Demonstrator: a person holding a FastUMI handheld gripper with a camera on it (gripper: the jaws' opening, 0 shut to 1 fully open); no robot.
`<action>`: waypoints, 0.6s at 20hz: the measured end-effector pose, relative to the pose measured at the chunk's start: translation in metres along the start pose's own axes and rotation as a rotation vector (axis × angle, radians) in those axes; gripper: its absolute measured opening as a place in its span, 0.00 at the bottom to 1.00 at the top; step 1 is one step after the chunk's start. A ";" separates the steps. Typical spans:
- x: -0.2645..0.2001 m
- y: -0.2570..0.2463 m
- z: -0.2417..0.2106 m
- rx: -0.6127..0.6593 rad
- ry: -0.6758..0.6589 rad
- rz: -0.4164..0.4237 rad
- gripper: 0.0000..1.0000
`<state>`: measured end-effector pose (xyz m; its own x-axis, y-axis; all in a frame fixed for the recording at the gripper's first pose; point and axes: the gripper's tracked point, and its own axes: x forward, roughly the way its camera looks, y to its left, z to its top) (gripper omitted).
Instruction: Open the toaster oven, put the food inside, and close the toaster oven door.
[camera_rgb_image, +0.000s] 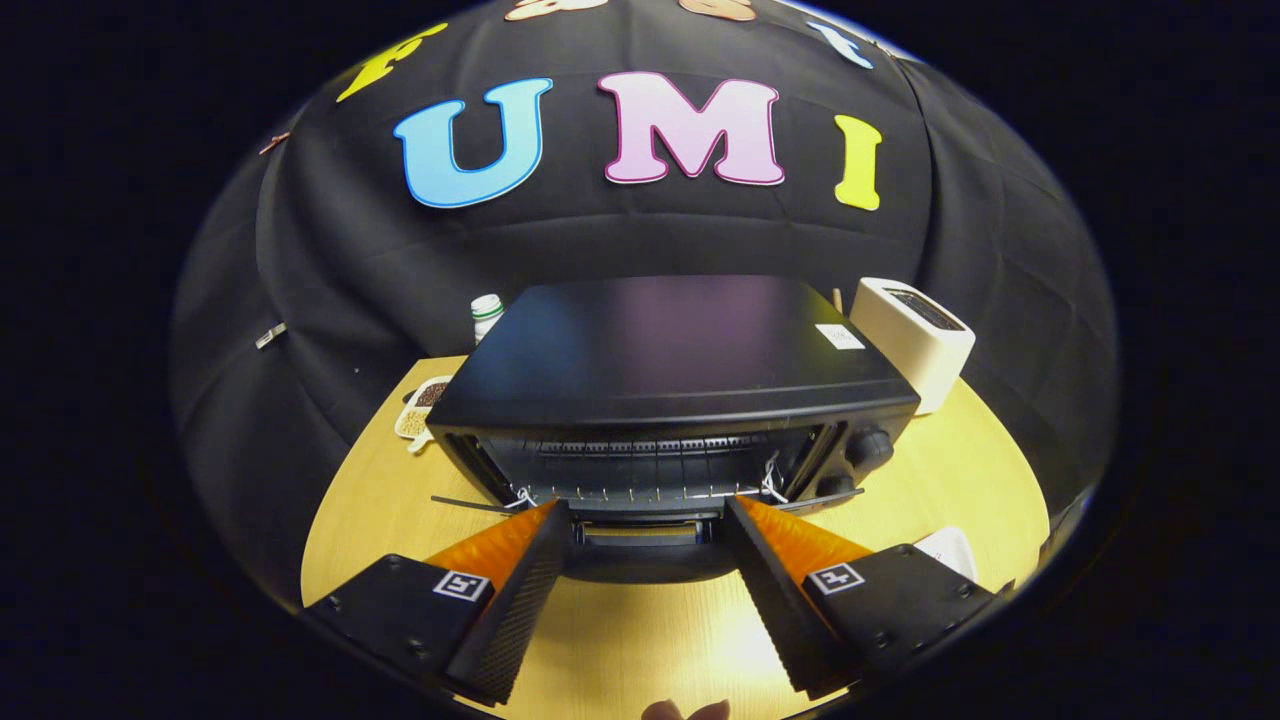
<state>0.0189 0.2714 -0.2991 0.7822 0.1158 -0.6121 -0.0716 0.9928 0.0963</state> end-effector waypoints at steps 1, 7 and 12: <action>-0.004 0.000 -0.007 -0.008 0.007 0.003 0.99; -0.017 -0.004 -0.062 -0.015 0.107 0.009 0.99; -0.016 -0.011 -0.113 0.006 0.226 0.022 0.99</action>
<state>-0.0631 0.2620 -0.3789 0.6218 0.1422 -0.7702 -0.0828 0.9898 0.1159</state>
